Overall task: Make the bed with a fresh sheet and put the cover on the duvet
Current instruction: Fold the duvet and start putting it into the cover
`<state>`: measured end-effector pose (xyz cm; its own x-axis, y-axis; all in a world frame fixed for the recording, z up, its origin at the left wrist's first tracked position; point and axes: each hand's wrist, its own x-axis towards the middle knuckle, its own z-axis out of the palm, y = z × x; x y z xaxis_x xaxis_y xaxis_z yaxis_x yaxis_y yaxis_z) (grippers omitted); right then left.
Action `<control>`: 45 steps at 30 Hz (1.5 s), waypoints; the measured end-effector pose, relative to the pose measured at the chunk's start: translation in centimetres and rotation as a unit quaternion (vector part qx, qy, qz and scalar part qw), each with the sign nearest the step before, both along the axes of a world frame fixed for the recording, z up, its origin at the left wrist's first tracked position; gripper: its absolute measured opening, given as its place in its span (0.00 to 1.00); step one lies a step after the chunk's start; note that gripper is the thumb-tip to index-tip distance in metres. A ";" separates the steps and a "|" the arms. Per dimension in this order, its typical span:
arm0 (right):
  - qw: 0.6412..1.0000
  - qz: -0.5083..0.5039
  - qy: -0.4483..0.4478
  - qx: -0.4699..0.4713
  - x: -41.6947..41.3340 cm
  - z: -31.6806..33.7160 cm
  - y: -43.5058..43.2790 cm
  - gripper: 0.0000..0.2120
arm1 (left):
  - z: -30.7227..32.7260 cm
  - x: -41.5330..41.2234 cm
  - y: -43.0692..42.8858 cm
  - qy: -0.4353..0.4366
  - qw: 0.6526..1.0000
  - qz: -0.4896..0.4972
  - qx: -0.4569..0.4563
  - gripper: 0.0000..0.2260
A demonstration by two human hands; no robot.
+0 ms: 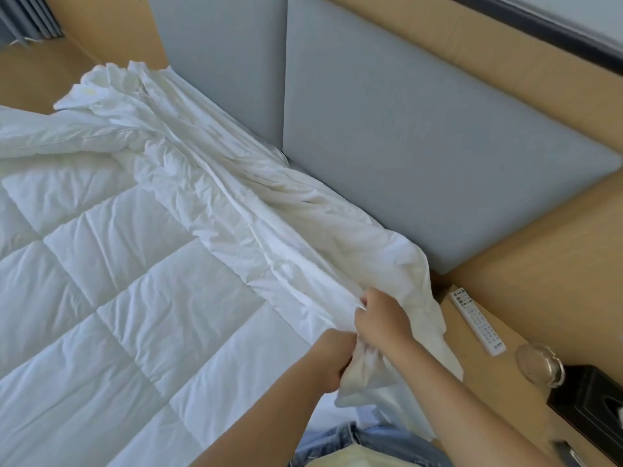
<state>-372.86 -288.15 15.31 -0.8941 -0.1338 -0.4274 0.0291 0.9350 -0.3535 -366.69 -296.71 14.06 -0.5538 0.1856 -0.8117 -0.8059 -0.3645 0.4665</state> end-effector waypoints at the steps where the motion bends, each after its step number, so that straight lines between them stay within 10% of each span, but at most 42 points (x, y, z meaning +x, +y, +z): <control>1: 0.997 -0.063 -0.039 -0.032 0.3 -0.7 0.7 0.04 | -0.5 0.2 -0.2 0.008 0.995 -0.069 -0.077 0.07; 6: 0.737 -0.479 -0.195 -0.436 0.3 -0.5 -0.1 0.10 | -2.1 -0.4 -2.1 -0.005 0.960 -0.107 -0.258 0.06; 8: 0.752 -0.442 -0.210 -0.442 0.2 -0.1 -0.5 0.11 | -1.9 -0.6 -2.6 -0.006 0.928 -0.171 -0.330 0.07; 12: 0.885 -0.271 -0.160 -0.343 0.8 0.5 -0.3 0.14 | -2.9 0.3 -4.0 0.171 0.738 -0.277 -0.591 0.34; 14: 0.941 -0.182 -0.084 -0.273 1.6 0.9 -0.4 0.06 | -2.1 0.4 -4.2 0.261 0.812 -0.132 -0.504 0.22; 17: 0.960 -0.058 -0.056 -0.269 4.1 1.3 -1.4 0.04 | -0.3 -0.4 -4.1 0.149 0.980 0.070 -0.116 0.25; 23: 0.938 0.010 0.032 -0.344 6.3 0.6 -1.2 0.04 | 1.0 -1.1 -6.5 0.027 0.984 0.156 0.085 0.15; 27: 0.970 0.032 0.063 -0.233 4.3 -0.9 0.6 0.23 | 2.0 -0.4 -7.9 0.024 0.979 0.104 0.173 0.30; 30: 0.981 0.080 -0.003 -0.179 3.6 -2.0 0.6 0.12 | 2.6 0.0 -8.6 0.052 0.984 0.076 0.156 0.21; 35: 0.952 0.001 0.178 -0.250 3.5 0.7 -0.2 0.07 | 1.6 0.2 -7.9 0.134 0.949 0.238 0.157 0.20; 38: 0.936 0.106 0.210 -0.260 4.8 3.4 -1.9 0.10 | 2.3 0.7 -6.0 0.154 0.959 0.160 0.174 0.21; 45: 0.948 0.124 0.161 -0.246 6.6 1.7 -0.7 0.08 | 1.8 -0.1 -6.5 0.068 0.973 0.174 -0.138 0.04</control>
<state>-366.23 -288.87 16.98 -0.8827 -0.4689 0.0316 -0.3536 0.6184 -0.7019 -366.80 -303.21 15.82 -0.6507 -0.2463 -0.7183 -0.5800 -0.4493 0.6795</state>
